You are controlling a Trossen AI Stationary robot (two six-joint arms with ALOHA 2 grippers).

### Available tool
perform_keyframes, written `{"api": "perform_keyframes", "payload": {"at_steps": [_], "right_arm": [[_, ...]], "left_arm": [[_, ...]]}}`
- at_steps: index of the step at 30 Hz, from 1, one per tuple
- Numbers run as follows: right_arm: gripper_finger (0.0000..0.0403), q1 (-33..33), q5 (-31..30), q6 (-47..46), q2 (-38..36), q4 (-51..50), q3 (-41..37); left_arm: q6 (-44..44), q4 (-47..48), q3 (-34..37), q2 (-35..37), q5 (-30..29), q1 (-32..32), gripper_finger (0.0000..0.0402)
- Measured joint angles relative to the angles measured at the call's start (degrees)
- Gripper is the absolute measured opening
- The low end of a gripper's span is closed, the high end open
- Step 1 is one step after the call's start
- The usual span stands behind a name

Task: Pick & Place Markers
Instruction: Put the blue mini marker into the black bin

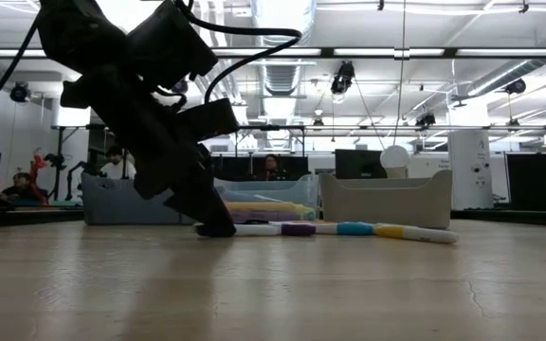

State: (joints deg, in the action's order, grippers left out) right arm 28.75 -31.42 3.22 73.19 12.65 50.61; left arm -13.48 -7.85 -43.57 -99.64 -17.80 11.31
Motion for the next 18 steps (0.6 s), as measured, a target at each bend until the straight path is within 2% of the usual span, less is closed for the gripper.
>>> {"api": "perform_keyframes", "payload": {"at_steps": [6,13,18], "right_arm": [[0.0166,0.0,0.0,0.0,0.0,0.0,0.0],[0.0166,0.0,0.0,0.0,0.0,0.0,-0.1],[0.0166,0.0,0.0,0.0,0.0,0.1,-0.1]], "left_arm": [[0.0,2.7,0.1,1.4,-0.3,0.0,0.0035],[-1.3,10.0,0.1,5.3,-6.3,0.2,0.0034],[-2.6,14.7,0.1,9.5,-8.2,0.3,0.0034]]}}
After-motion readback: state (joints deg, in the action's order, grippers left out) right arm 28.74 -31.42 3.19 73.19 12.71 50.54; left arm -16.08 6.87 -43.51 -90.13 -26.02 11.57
